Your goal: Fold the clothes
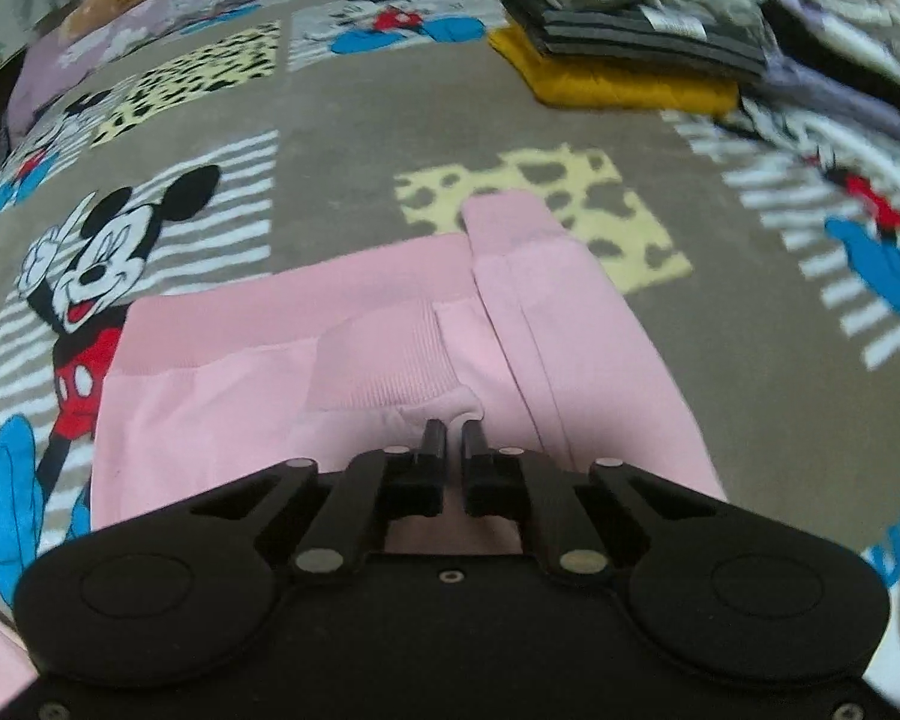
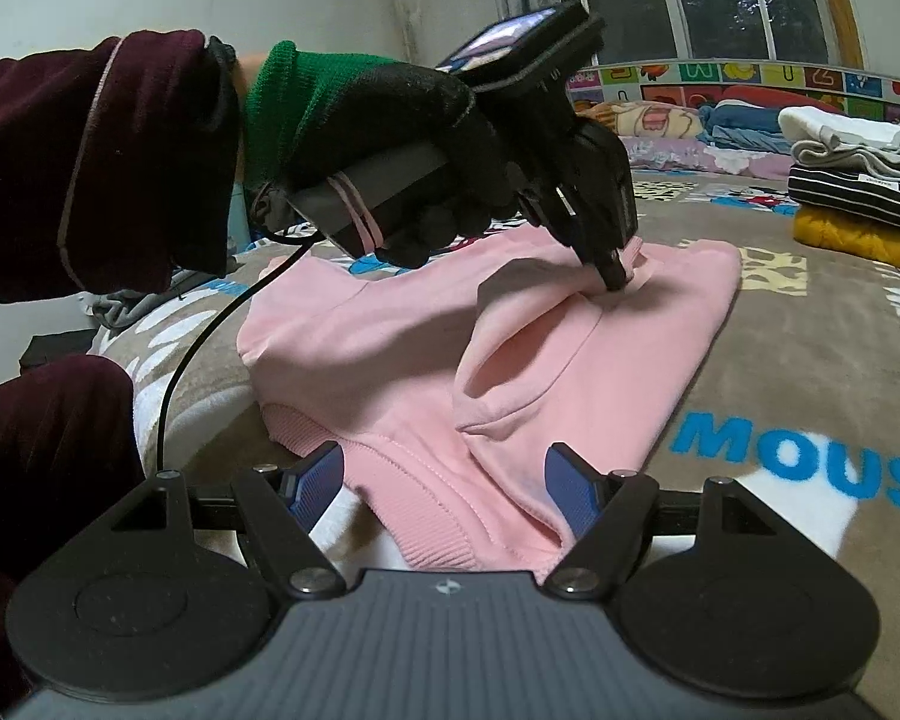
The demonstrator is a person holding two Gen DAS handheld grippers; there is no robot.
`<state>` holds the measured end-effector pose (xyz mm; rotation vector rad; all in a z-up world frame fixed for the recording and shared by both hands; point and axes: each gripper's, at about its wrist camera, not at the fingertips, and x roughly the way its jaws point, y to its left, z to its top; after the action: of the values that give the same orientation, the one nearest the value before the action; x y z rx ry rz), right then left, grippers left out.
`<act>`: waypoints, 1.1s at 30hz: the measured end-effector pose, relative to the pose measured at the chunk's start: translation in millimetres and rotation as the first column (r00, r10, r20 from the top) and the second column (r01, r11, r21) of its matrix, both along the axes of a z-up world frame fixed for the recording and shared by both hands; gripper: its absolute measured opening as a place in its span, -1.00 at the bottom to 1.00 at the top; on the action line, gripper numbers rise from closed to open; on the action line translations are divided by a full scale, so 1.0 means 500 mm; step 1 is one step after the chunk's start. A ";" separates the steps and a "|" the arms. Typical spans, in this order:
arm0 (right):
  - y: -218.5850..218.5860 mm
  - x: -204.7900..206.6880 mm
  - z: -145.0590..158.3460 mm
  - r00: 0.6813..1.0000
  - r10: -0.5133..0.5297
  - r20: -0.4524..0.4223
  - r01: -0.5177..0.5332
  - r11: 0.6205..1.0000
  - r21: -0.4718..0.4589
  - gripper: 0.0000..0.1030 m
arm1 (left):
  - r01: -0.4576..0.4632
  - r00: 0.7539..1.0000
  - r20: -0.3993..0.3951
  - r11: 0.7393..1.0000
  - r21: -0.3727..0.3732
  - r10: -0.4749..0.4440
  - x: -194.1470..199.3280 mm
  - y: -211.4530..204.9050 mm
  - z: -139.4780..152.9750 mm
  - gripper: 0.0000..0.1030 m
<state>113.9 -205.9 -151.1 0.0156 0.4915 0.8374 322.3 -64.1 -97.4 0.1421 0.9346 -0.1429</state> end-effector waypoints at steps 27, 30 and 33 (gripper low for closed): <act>-0.035 0.026 -0.007 0.993 -0.006 -0.116 0.020 0.992 0.126 0.44 | -0.030 0.982 0.175 0.971 -0.238 0.073 0.035 -0.043 0.052 -0.96; -0.036 0.028 -0.009 0.993 -0.005 -0.121 0.021 0.991 0.131 0.44 | -0.010 0.982 0.185 0.981 -0.195 0.047 0.041 -0.066 0.043 -0.96; -0.036 0.028 -0.010 0.992 -0.005 -0.125 0.022 0.991 0.134 0.44 | 0.006 0.982 0.189 0.985 -0.171 0.027 0.044 -0.084 0.034 -0.96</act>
<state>128.1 -223.8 -156.3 0.1966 0.5507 0.8585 344.5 -105.9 -80.6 -0.0083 0.7278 -0.1953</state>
